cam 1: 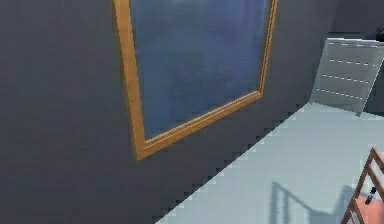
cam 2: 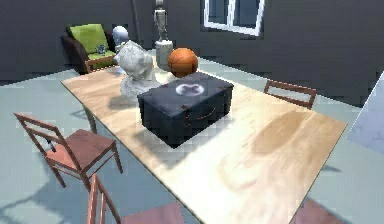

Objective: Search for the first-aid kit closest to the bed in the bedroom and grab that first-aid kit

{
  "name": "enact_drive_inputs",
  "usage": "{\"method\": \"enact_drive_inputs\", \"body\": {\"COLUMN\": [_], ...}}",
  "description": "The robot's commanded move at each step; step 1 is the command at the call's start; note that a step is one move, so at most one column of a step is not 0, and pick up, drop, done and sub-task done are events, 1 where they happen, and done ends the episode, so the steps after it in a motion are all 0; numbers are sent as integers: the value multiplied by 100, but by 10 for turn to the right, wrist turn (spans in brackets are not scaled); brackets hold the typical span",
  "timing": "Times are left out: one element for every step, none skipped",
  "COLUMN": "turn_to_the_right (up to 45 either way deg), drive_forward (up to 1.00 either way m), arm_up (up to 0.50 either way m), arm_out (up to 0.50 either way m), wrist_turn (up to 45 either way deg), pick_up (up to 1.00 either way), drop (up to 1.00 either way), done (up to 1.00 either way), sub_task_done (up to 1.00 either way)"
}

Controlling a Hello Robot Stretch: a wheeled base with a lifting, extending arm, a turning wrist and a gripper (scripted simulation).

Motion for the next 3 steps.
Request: {"method": "enact_drive_inputs", "body": {"turn_to_the_right": [0,0,0], "drive_forward": [0,0,0], "arm_up": [36,0,0], "arm_out": [0,42,0], "wrist_turn": [0,0,450], "pick_up": [0,0,0], "drop": [0,0,0], "done": [0,0,0], "sub_task_done": [0,0,0]}}
